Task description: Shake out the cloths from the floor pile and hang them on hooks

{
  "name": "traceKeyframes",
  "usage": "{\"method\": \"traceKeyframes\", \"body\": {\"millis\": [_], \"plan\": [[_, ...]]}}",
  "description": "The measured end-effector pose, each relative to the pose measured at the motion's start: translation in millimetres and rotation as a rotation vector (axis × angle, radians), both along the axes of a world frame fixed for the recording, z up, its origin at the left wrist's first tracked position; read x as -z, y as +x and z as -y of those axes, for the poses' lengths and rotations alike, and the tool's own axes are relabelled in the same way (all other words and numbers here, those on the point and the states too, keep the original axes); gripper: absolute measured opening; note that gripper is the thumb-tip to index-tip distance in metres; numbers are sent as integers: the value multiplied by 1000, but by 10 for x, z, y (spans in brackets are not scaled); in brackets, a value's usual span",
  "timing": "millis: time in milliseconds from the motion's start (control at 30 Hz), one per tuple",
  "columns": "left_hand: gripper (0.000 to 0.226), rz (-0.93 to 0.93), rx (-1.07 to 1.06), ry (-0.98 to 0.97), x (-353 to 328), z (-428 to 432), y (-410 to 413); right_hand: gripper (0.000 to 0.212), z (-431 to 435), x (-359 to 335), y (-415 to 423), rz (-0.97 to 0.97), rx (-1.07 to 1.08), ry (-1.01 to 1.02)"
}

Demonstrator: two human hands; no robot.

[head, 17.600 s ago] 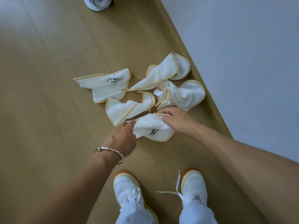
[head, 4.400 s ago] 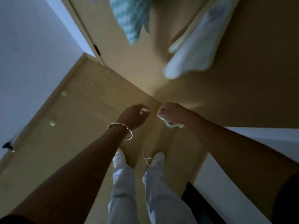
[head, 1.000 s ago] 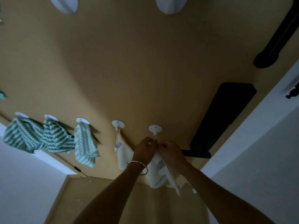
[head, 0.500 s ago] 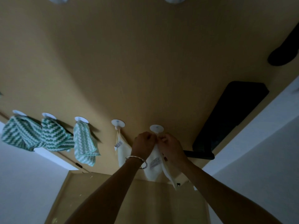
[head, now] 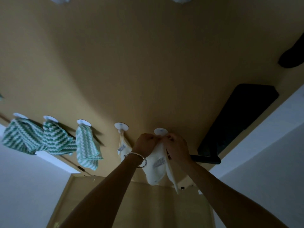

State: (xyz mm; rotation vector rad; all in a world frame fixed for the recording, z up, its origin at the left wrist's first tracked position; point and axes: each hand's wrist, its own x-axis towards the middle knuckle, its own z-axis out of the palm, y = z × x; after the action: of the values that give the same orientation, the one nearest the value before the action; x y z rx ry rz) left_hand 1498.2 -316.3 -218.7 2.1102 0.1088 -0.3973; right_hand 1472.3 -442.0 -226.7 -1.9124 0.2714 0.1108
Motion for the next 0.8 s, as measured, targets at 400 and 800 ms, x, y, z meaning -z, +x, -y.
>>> {"method": "traceKeyframes", "body": {"millis": [400, 800], "plan": [[34, 11, 99, 251, 260, 15, 7, 38, -42, 67, 72, -193, -166, -164], [30, -33, 37, 268, 165, -142, -489, 38, -155, 135, -128, -234, -557, -567]]}}
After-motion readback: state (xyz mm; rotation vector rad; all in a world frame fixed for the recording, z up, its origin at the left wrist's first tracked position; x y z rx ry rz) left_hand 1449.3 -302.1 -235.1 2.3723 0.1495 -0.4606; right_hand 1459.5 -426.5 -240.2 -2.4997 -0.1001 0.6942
